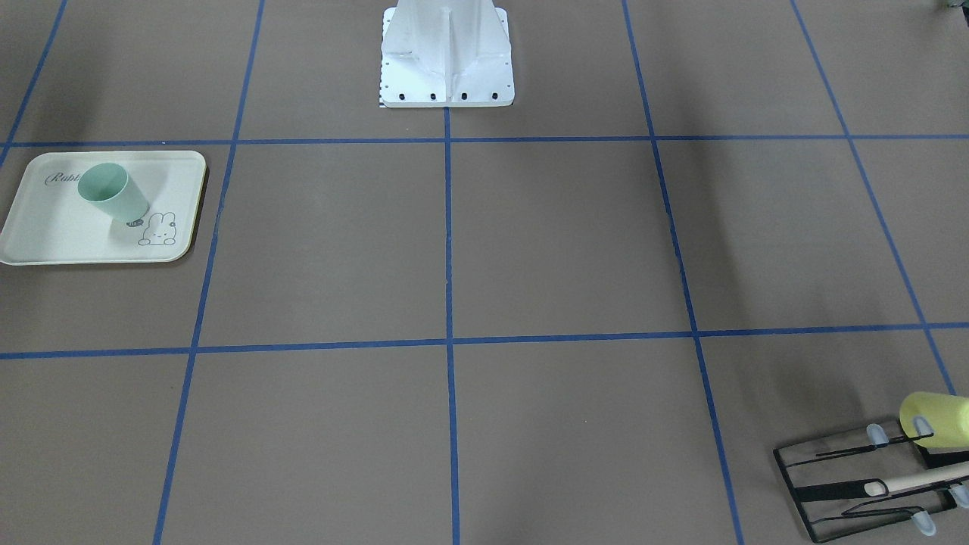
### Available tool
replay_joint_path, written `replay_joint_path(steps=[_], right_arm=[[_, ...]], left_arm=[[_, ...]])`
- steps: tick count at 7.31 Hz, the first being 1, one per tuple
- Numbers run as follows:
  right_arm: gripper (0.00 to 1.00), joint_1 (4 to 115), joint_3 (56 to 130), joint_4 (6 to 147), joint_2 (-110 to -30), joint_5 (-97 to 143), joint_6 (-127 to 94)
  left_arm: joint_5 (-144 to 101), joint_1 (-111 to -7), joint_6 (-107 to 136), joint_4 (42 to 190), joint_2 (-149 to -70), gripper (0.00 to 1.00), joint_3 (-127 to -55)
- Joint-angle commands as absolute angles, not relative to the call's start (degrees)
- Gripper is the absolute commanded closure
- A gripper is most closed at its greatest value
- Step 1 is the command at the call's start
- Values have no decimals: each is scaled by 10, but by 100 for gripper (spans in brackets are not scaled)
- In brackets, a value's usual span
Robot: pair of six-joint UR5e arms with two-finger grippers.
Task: Left arm grabs green cup and hands to right arm on tray
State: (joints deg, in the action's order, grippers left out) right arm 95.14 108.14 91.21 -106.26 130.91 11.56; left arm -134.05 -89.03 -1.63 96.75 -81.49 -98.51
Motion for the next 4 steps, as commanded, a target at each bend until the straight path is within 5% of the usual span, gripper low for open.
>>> replay_joint_path(steps=[1, 4], right_arm=[[0, 955, 1080, 914, -1060, 1314, 92], [0, 945, 1080, 914, -1058, 1311, 76]], left_arm=[[-1341, -890, -16, 967, -814, 0, -986], [-1340, -890, -15, 960, -818, 0, -985]])
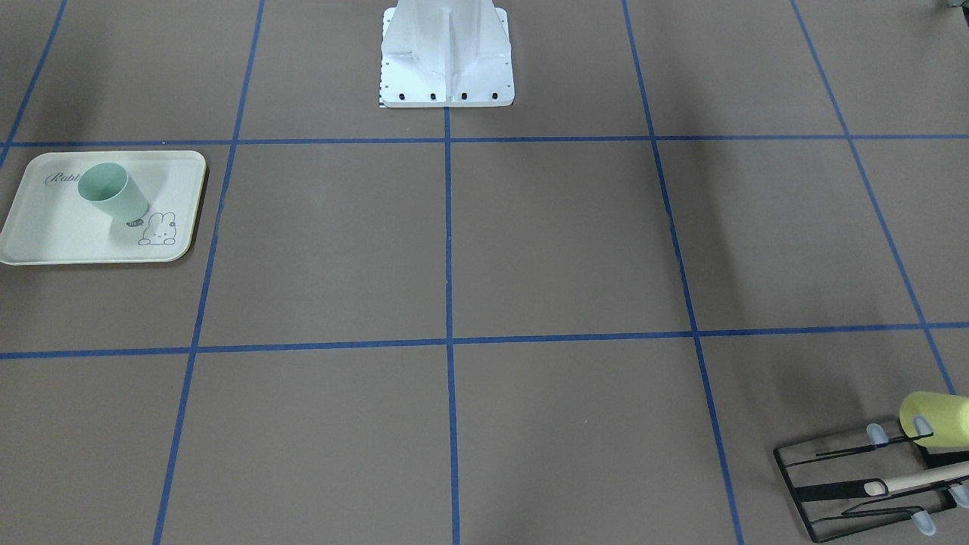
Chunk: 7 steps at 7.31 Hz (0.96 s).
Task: Left arm grabs green cup and hands to right arm on tray
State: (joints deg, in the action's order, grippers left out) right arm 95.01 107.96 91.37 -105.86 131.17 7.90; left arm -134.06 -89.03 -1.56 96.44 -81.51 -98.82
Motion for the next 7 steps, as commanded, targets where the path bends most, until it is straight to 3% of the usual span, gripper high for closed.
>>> replay_joint_path(steps=[1, 7], right_arm=[[0, 927, 1079, 913, -1057, 1309, 49], [0, 882, 1051, 839, -1059, 1299, -6]], left_arm=[[-1341, -891, -15, 957, -815, 0, -988], [-1354, -890, -22, 924, -799, 0, -988]])
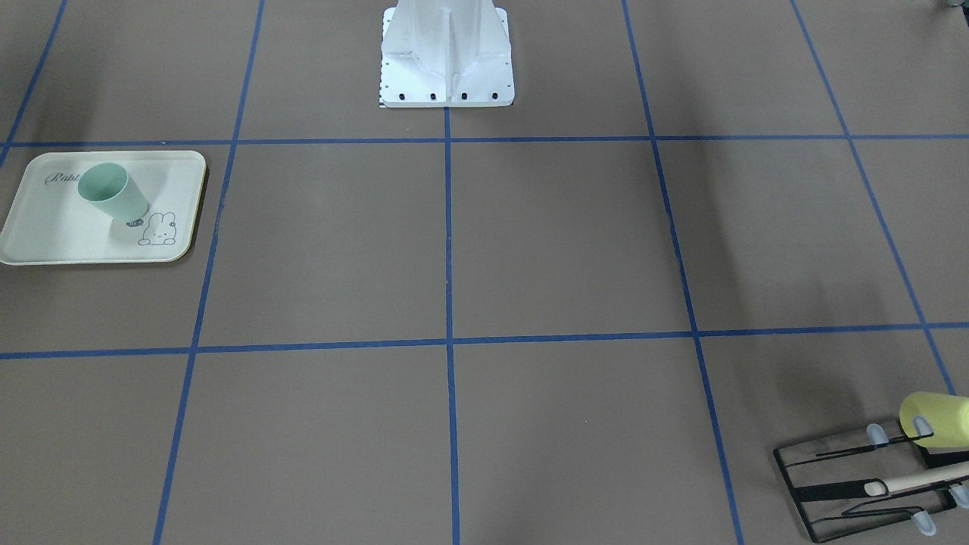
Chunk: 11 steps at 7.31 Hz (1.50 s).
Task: Left arm grabs green cup and hands to right arm on tray
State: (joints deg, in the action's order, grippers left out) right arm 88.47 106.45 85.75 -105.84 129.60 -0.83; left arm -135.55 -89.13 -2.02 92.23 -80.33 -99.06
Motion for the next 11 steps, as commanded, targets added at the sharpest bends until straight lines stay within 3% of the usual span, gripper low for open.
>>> replay_joint_path(steps=[1, 11], right_arm=[[0, 882, 1035, 825, -1058, 1307, -6], [0, 883, 1000, 802, -1060, 1354, -7]], left_arm=[[-1354, -890, -22, 925, -799, 0, -990], [-1354, -890, -21, 925, -797, 0, -991]])
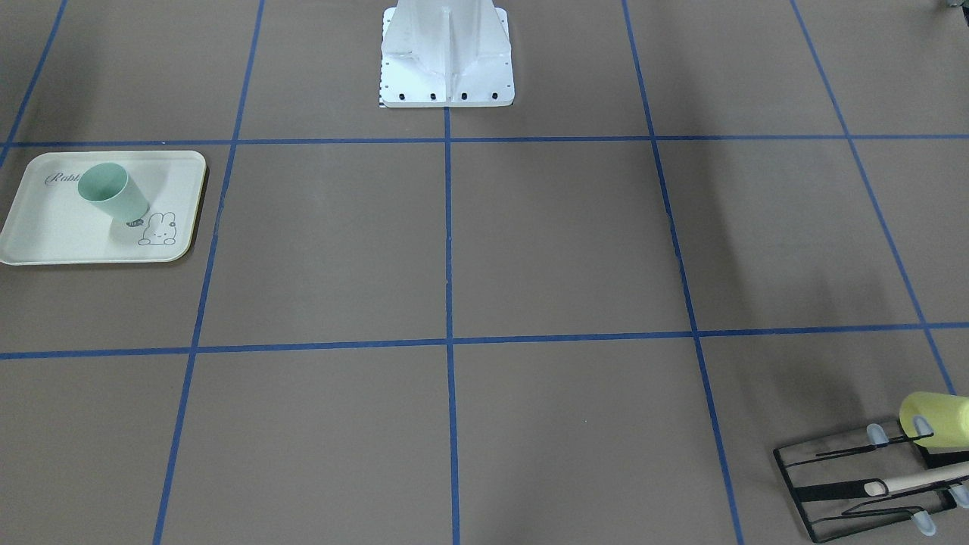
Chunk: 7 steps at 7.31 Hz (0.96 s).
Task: Left arm grabs green cup and hands to right arm on tray
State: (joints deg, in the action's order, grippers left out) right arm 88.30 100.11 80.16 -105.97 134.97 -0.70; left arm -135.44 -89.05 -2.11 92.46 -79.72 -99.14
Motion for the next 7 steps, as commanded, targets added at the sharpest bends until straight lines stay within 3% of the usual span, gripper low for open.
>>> replay_joint_path(steps=[1, 7], right_arm=[[0, 883, 997, 802, -1060, 1354, -7], [0, 883, 989, 802, -1060, 1354, -6]], left_arm=[[-1354, -890, -21, 925, -797, 0, -989], [-1354, -890, -21, 925, -796, 0, -989]])
